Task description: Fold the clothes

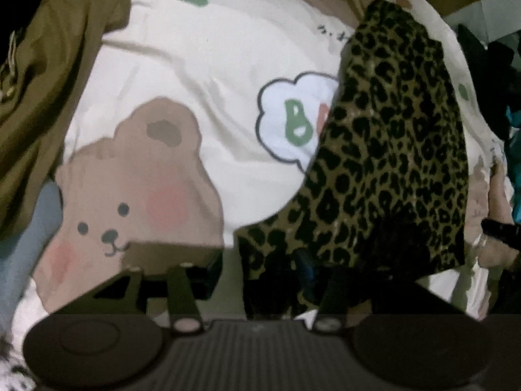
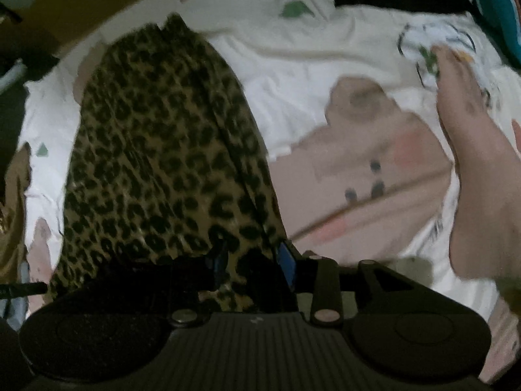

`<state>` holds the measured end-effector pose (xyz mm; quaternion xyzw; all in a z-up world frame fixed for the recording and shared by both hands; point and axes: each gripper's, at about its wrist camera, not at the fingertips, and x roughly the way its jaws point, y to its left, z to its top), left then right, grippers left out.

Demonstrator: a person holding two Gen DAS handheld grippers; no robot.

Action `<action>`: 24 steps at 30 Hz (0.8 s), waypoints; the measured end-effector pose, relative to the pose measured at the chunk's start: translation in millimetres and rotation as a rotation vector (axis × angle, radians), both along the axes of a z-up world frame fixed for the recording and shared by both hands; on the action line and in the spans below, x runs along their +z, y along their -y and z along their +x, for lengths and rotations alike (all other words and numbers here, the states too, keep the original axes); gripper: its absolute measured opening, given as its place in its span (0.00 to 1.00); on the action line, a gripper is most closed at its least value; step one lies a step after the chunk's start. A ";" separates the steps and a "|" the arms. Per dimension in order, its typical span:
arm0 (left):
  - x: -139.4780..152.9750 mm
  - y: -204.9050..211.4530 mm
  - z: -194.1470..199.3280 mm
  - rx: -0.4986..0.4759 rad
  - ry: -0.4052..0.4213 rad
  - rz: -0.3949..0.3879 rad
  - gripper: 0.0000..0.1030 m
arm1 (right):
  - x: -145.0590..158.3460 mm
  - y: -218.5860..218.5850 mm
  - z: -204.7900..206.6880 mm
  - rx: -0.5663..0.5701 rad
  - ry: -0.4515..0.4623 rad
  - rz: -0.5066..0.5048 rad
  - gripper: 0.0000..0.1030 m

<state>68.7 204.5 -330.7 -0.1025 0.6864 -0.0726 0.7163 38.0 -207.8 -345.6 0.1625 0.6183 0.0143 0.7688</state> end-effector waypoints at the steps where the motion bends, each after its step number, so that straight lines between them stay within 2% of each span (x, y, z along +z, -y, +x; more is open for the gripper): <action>1: 1.8 -0.6 -0.2 0.002 0.008 -0.002 0.51 | 0.9 0.5 3.6 0.002 0.010 0.004 0.41; 6: 6.2 6.3 17.2 0.012 0.051 -0.017 0.51 | 1.4 -0.2 17.2 0.009 0.049 0.027 0.41; 19: 3.0 37.7 41.8 -0.026 0.102 -0.022 0.48 | -5.7 10.3 64.2 -0.018 0.212 0.211 0.40; 24: -0.7 46.0 52.9 -0.040 0.103 -0.028 0.47 | -18.5 15.0 82.6 -0.035 0.224 0.253 0.33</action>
